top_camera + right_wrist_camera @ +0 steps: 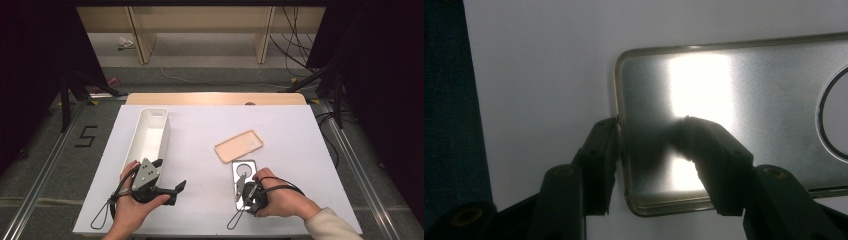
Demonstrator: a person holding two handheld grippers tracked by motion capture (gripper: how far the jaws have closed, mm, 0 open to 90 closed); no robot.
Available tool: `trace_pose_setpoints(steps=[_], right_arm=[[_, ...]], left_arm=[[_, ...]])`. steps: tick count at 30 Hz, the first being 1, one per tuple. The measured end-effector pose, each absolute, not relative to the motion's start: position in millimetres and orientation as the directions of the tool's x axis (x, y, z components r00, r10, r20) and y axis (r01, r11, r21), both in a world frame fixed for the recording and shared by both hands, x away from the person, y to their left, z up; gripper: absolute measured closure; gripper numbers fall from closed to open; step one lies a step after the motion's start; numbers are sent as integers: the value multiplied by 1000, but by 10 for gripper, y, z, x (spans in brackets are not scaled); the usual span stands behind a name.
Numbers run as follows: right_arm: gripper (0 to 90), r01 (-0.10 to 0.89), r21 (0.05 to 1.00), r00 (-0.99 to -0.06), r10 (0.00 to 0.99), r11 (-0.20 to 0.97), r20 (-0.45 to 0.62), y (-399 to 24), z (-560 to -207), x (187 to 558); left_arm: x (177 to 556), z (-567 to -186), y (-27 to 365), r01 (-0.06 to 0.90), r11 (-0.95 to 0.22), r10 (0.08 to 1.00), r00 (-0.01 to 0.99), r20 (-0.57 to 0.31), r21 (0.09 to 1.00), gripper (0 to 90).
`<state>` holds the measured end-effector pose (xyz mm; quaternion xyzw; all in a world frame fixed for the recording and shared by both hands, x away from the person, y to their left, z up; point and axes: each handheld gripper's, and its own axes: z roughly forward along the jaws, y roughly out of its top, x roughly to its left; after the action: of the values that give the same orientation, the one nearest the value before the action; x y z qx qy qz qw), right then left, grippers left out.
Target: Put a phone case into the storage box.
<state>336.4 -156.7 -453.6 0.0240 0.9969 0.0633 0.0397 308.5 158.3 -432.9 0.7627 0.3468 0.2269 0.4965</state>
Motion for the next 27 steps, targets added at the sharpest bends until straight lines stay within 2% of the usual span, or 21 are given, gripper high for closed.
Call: trace_pose_setpoints(steps=[14, 27], right_arm=[[636, 4, 97, -997, 12, 995, -81, -1522, -4531, 3311], [758, -22, 64, -996, -17, 998, -83, -1455, -4524, 3240]], left_arm=[[3084, -4333, 1576, 305, -269, 752, 659, 1, 913, 8], [3084, -4337, 1574, 305, -272, 750, 661, 2, 913, 8]])
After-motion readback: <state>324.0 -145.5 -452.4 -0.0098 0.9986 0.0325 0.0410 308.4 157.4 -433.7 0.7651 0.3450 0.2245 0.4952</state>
